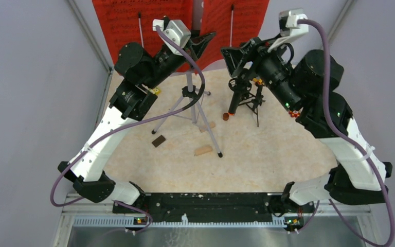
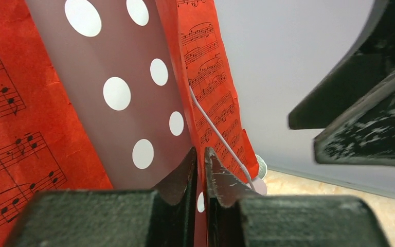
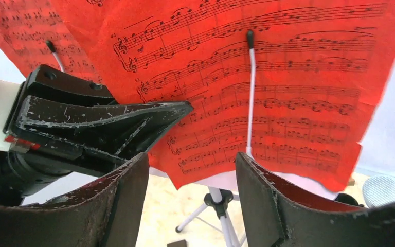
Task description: Pack up the instrument practice props
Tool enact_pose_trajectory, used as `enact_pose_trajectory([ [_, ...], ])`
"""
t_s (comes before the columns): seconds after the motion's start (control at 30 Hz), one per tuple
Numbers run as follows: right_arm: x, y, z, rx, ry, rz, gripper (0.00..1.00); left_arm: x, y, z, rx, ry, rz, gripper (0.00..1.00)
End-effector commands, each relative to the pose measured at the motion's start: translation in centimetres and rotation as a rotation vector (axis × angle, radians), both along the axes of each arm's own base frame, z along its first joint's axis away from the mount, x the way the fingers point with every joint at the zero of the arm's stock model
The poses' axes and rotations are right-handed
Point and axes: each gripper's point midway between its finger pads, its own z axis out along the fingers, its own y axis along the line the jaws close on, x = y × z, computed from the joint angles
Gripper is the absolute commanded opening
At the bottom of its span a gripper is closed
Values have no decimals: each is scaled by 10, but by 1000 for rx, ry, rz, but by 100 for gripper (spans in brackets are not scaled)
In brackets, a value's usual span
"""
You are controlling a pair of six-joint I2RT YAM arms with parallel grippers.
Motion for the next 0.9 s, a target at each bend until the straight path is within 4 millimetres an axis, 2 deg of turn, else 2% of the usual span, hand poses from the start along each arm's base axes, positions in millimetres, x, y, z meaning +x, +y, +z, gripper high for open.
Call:
enact_pose_trajectory([
  [0.0,3,7,9,-54,-4,61,63,-3,4,12,-27,-27,14,11],
  [0.23,39,-3,-9,-85,54,100,64,1,11,14,-45,-12,51,1],
  [0.4,47,6,-18,-81,87,184,64,1,13,16,-47,-14,56,0],
  [0.47,47,10,-18,-73,90,218,63,2,12,9,-28,7,57,0],
  [0.63,56,10,-13,-36,89,221,59,1,13,8,-25,13,62,0],
  [0.87,67,7,-10,-26,68,170,40,-1,14,7,-19,17,58,0],
])
